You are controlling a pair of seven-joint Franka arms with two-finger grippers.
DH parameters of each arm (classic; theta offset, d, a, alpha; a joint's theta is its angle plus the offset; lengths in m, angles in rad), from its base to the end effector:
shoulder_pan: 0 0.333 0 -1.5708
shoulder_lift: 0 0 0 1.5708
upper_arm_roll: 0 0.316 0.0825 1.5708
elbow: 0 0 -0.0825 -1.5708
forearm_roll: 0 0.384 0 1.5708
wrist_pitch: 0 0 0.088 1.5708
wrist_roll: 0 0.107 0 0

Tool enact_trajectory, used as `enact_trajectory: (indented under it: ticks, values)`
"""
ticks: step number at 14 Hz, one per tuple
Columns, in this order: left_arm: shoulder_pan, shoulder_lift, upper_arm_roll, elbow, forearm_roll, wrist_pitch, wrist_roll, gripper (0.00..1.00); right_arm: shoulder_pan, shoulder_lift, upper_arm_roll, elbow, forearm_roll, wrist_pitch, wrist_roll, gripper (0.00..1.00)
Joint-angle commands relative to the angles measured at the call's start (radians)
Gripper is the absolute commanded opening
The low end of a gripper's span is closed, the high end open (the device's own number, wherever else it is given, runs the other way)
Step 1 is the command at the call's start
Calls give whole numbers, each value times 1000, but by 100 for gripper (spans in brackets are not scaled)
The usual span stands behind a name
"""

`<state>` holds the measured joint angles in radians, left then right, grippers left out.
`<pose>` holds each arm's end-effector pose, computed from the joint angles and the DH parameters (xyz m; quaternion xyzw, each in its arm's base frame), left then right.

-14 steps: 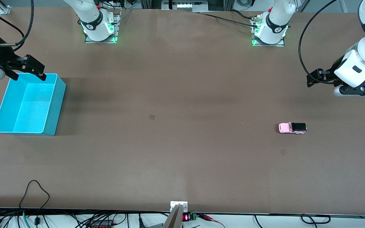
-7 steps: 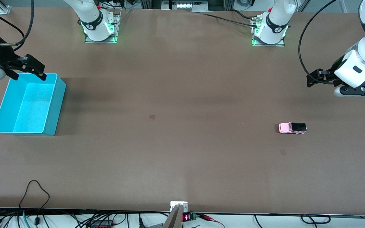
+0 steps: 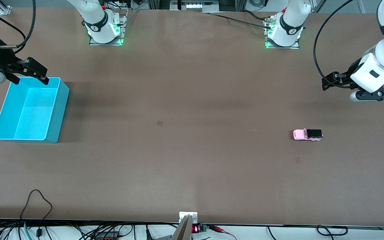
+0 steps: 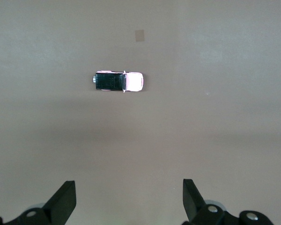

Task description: Wind and store pink jeep toy

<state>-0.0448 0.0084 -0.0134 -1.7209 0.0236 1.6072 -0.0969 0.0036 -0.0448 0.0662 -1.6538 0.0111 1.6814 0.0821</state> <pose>0.5509 -0.0296 0.5523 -0.9979 -0.0182 0.0599 0.0164 0.5492 0.0403 0.6197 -0.9993 0.0065 -0.0357 0.0068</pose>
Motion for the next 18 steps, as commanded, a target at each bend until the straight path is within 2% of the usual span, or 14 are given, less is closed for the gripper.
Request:
enact_trajectory:
  ticks: [1, 8, 10, 15, 16, 18]
  values:
    - [-7, 16, 4, 34, -16, -45, 0, 100, -17, -10, 20, 8, -13, -20, 13, 100]
    - [-9, 24, 4, 52, -79, -200, 5, 100, -17, -10, 20, 8, -13, -22, 11, 100]
    - [-15, 25, 4, 53, -74, -231, 61, 100, -16, -10, 20, 8, -13, -22, 15, 100]
    - [-1, 68, 13, 49, -47, -219, 421, 100, -16, -10, 20, 6, -13, -26, 21, 100]
    - [14, 90, 13, 37, -1, -181, 607, 100, -16, -10, 20, 8, -16, -25, 18, 100]
    - [41, 119, 13, 12, 22, -120, 766, 100, -16, -10, 18, 8, -16, -26, 21, 100]
